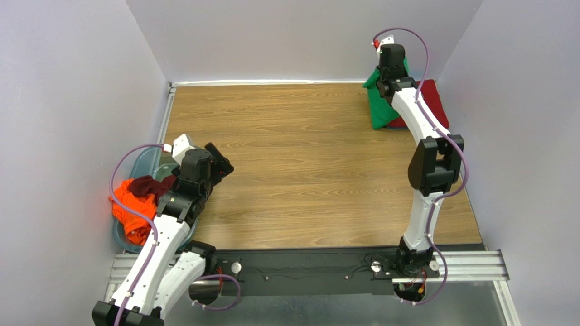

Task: Fold and stack the t-shirts
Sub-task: Neatly place the folded tshirt to the corner

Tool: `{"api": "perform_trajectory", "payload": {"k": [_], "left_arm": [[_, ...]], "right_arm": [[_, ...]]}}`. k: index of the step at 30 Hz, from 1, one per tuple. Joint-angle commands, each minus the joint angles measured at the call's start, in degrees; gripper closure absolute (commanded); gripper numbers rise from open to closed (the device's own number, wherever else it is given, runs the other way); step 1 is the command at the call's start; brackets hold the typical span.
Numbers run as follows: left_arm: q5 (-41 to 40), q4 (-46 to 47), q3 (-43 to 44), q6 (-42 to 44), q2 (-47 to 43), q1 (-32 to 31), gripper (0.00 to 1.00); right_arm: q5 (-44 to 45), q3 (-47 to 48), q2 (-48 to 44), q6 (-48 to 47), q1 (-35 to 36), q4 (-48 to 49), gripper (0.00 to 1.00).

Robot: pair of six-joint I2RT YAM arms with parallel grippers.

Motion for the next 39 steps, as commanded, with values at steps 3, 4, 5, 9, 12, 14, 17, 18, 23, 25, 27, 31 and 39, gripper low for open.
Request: {"api": "perform_trajectory", "payload": {"k": [3,4,5,9,12,14,17,18,23,25,27,31,39], "left_arm": [[-2.18,-0.34,1.46,-0.08,-0.29,0.17,0.02],[-2.10,-0.34,1.46,-0.08,-0.38,0.17,0.02],[-2.09,-0.42,1.54,-0.08,-0.47,0.17,0.02],[-2.09,-0.25,1.37,0.01,-0.56,0.17,0.02],[-2.09,-0.16,1.37,0.01,-0.64,0.17,0.02],[-2.09,-0.16,1.37,0.01,-0.47,0.17,0.02],[-2.27,-0.16,1.46,0.01,-0.47,0.17,0.02],[-2.18,-0.07,1.46,0.01,-0.47,0.17,0.02],[-1.83,0.19,1.45,0.10,-0.12,0.17,0.01],[-1.83,0.10,1.46,0.19,-0.12,0.17,0.02],[-1.74,0.02,1.37,0.19,0.06,0.17,0.02],[-1.74,0.10,1.28,0.10,-0.12,0.17,0.02],[-1.74,0.10,1.19,0.01,0.32,0.17,0.02]], "right_arm": [[3.24,3.73,-0.44,1.23,-0.69,1.91,0.99],[3.41,3.90,-0.53,1.23,-0.60,1.91,0.99],[3.59,4.17,-0.62,1.31,-0.69,1.91,0.99],[2.98,4.78,-1.23,1.23,-0.69,1.91,0.99],[2.45,6.18,-1.58,1.49,-0.69,1.91,0.99],[1.49,6.45,-1.93,1.66,-0.69,1.82,0.99],[-0.01,6.63,-2.64,2.45,-0.69,1.56,0.99],[-0.10,6.72,-2.64,2.54,-0.78,1.39,0.99],[0.25,7.33,-3.08,2.98,-0.69,1.12,0.99],[0.42,7.60,-3.08,2.90,-0.69,0.95,0.99],[0.60,7.60,-3.08,2.72,-0.69,0.95,0.99],[1.30,8.12,-2.38,2.72,-0.95,0.95,0.99],[2.62,10.06,0.17,2.54,-2.18,0.95,0.99]]}}
